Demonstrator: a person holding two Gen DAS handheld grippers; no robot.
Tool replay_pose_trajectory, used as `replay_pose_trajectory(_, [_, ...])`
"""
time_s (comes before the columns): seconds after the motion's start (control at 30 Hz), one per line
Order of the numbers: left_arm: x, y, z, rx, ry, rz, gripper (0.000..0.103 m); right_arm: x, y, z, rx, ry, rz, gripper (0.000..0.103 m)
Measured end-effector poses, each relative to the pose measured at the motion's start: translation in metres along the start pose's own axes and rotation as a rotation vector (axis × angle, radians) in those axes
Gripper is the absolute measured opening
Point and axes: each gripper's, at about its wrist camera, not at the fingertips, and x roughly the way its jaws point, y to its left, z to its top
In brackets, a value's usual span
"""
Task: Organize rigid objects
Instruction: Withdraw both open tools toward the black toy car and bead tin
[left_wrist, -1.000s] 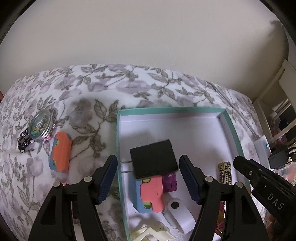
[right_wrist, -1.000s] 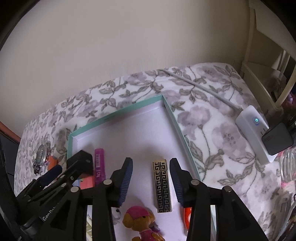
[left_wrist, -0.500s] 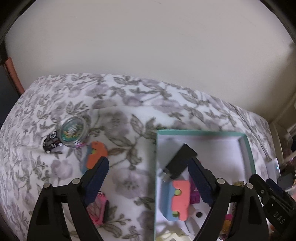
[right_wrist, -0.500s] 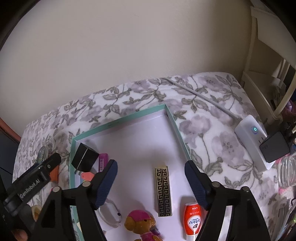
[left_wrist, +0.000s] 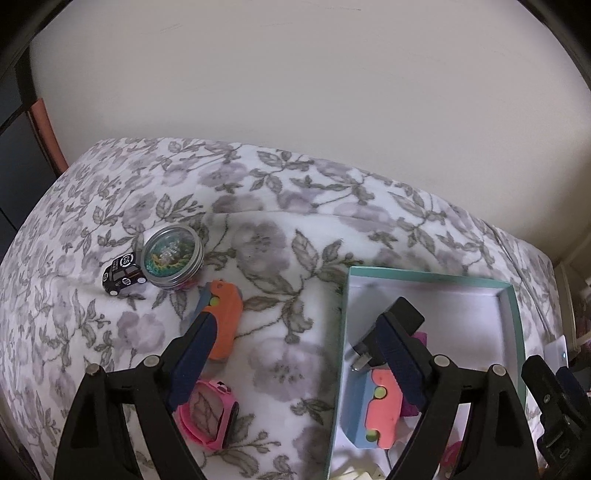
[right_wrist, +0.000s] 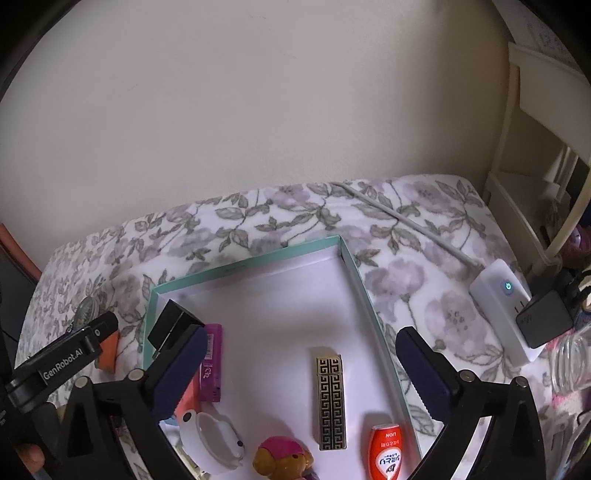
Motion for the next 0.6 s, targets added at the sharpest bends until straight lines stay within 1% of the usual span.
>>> replay_pose_trajectory(0.13, [0.001,0.005,0.001,-0.028,-0.001,-0.001,0.089,0.000,0.001,0.000,0.007,-0.018,0.002,0.103])
replay_pose_trajectory(0.2, [0.002,0.008,0.001,-0.043,0.003,-0.002,0.093,0.000,0.002,0.000,0.003,-0.023,0.005,0.103])
replay_pose_trajectory(0.23, [0.003,0.009,0.002,-0.050,0.004,-0.005,0.099,0.001,0.003,0.000,0.000,-0.025,0.004,0.103])
replay_pose_trajectory(0.27, [0.003,0.010,0.002,-0.057,0.003,-0.009,0.100,0.001,0.003,0.000,-0.002,-0.028,0.001,0.103])
replay_pose_trajectory(0.33, [0.003,0.012,0.003,-0.066,0.001,-0.018,0.100,0.000,0.004,0.000,0.002,-0.034,0.005,0.103])
replay_pose_trajectory(0.47, [0.003,0.018,0.006,-0.079,0.002,-0.029,0.100,-0.001,0.007,0.001,0.020,-0.038,0.042,0.103])
replay_pose_trajectory(0.6, [0.004,0.033,0.011,-0.104,0.005,-0.015,0.100,0.001,0.026,0.000,-0.023,-0.025,0.060,0.103])
